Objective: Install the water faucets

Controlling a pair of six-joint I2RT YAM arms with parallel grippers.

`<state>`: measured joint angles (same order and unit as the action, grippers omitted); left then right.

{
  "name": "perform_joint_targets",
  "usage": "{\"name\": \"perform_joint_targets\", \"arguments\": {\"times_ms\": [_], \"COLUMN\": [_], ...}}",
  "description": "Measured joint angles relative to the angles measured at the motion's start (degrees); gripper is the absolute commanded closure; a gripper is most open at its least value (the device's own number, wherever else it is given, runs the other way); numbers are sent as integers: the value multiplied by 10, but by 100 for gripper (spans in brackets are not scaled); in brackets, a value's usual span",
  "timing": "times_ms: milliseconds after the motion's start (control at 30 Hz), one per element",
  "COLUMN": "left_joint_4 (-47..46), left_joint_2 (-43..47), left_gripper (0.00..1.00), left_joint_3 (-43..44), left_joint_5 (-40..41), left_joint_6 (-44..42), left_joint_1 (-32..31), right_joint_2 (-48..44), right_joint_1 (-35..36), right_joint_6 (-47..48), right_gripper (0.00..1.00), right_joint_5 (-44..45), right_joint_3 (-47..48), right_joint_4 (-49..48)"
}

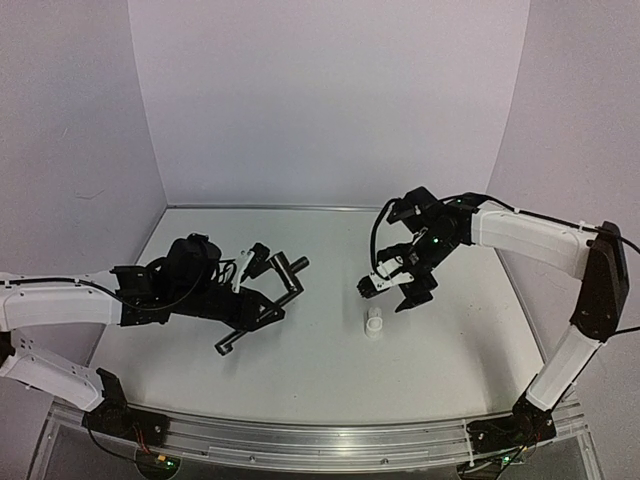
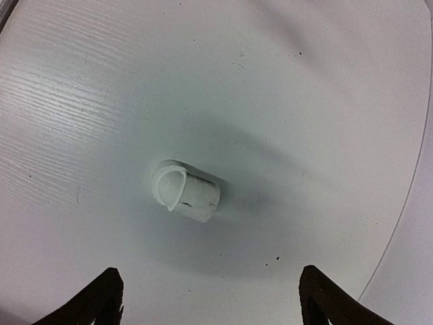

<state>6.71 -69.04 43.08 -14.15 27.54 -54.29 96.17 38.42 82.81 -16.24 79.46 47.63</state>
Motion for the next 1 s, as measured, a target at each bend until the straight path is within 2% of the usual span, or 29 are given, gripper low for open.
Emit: {"name": "perform_joint_targets", "arguments": {"times_ms": [267, 400, 600, 1000], "left_joint_4": [-3, -5, -19, -44], "left_joint_2": [0, 0, 0, -18], "left_gripper": [100, 100, 100, 100], "left_joint_3": [-9, -9, -9, -9], "left_joint_5": [0, 0, 0, -7], "left_joint_6": [24, 26, 27, 32], "left_joint_1": [1, 1, 1, 1], "right_joint_2": [25, 37, 62, 86], "right_joint_1": [10, 12, 14, 21], "right_joint_6": [197, 261, 298, 311], "right_gripper": [21, 21, 22, 25], "right_joint_5": [11, 24, 50, 66], "right_joint_3": [-17, -31, -48, -65], "right_joint_4": [-10, -16, -47, -112]}}
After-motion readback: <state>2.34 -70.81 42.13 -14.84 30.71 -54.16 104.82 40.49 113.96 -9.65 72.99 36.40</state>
